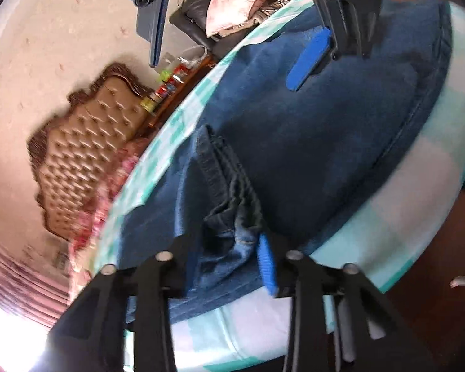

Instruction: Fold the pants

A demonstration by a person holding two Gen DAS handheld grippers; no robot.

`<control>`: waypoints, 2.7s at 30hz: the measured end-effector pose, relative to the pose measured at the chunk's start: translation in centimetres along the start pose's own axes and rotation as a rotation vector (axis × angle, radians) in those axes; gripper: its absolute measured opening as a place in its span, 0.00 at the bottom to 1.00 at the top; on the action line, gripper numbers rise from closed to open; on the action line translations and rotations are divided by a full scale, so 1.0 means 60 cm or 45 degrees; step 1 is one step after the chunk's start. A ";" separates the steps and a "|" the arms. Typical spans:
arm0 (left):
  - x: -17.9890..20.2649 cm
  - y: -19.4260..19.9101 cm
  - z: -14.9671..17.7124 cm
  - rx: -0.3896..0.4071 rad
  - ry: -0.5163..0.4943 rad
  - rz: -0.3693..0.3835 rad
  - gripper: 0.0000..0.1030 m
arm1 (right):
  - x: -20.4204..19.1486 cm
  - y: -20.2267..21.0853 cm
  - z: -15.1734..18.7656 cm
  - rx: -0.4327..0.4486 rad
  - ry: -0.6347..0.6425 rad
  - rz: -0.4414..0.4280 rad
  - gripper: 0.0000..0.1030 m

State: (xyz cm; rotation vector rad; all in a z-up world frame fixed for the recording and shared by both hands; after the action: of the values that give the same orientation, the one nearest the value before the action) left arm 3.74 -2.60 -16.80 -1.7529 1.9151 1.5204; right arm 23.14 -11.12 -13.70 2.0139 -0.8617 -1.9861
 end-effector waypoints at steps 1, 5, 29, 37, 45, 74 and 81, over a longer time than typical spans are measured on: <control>-0.002 0.000 -0.002 -0.001 0.008 0.012 0.25 | 0.004 0.003 0.003 -0.005 0.000 0.003 0.95; 0.024 0.010 -0.003 0.074 -0.144 -0.096 0.24 | 0.011 0.006 0.000 -0.002 -0.008 0.014 0.95; -0.056 0.074 -0.057 0.202 0.103 -0.094 0.23 | -0.047 -0.143 -0.018 -0.301 -0.018 -0.008 0.54; 0.010 0.085 -0.097 0.243 -0.045 -0.169 0.23 | -0.055 -0.087 -0.052 -0.257 0.136 0.040 0.13; 0.106 0.067 -0.160 0.260 -0.090 -0.069 0.23 | 0.024 -0.007 -0.092 -0.201 0.144 0.106 0.13; -0.112 0.027 0.002 0.036 0.987 0.317 0.23 | -0.043 0.064 -0.058 0.238 0.807 0.783 0.45; -0.150 -0.063 0.107 -0.162 1.170 0.335 0.29 | 0.017 -0.033 0.040 0.077 0.958 0.978 0.45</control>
State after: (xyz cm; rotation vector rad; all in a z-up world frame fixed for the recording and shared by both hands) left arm 6.37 8.76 -15.99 -2.6506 2.5448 0.9501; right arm 21.30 -9.38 -15.82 1.8106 -1.2184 -0.7282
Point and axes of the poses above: each gripper's, at about its wrist camera, not at the fingertips, and y roughly against the way its jaws point, x to its right, z to its underside, the point moved 7 cm from there along -y, roughly the way its jaws point, and after that the axes turned 4 degrees about -z, right-handed, at the moved point
